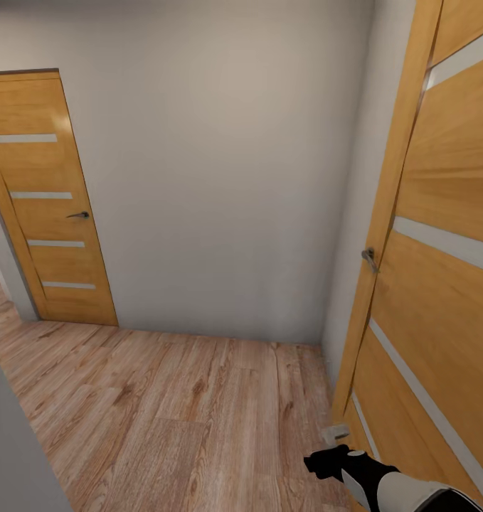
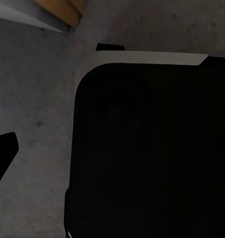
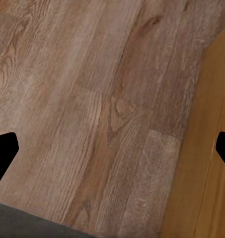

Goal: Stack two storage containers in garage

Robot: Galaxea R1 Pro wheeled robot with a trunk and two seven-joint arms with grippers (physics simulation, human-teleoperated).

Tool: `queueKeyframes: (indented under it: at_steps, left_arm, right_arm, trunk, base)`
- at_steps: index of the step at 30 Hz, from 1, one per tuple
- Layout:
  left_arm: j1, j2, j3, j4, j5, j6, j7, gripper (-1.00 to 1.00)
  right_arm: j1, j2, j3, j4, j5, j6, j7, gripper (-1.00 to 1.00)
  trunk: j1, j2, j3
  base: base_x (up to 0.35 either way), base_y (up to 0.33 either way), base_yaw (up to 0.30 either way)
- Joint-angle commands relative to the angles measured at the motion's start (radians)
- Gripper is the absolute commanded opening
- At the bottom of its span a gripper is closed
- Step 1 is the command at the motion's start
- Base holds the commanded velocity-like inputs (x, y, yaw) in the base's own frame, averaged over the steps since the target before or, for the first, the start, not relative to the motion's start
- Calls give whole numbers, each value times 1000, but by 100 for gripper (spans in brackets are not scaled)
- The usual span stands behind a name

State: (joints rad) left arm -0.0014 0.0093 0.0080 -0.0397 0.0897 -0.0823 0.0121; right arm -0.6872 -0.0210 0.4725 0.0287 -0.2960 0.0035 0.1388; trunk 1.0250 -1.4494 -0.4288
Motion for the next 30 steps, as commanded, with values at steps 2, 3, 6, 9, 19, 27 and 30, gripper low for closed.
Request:
queueKeyframes:
  at_steps: [2, 3, 6, 9, 19, 27, 30]
  left_arm:
    - [0, 0, 0, 0, 10, -2, 0, 100]
    - [0, 0, 0, 0, 10, -2, 0, 100]
    - [0, 0, 0, 0, 10, -2, 0, 100]
    - [0, 0, 0, 0, 10, -2, 0, 100]
    - [0, 1, 0, 0, 10, -2, 0, 100]
    - [0, 0, 0, 0, 10, -2, 0, 100]
    - [0, 0, 0, 0, 10, -2, 0, 100]
  right_arm:
    - [7, 0, 8, 3, -11, 2, -1, 100]
    - [12, 1, 8, 3, -11, 2, -3, 100]
    - [58, 2, 9, 3, -10, 0, -8, 100]
    - [81, 1, 8, 3, -9, 0, -8, 100]
    - [84, 3, 9, 3, -8, 0, -8, 100]
    - [77, 5, 12, 3, -3, 4, -8, 100]
    - [75, 8, 12, 3, -4, 6, -12, 100]
  trunk:
    - [0, -1, -1]
    - [0, -1, -1]
    - [0, -1, -1]
    - [0, -1, -1]
    - [0, -1, -1]
    - [0, -1, -1]
    - [0, -1, -1]
  base:
    - [0, 0, 0]
    - [0, 0, 0]
    - [0, 0, 0]
    - [0, 0, 0]
    - [0, 0, 0]
    - [0, 0, 0]
    - [0, 0, -18]
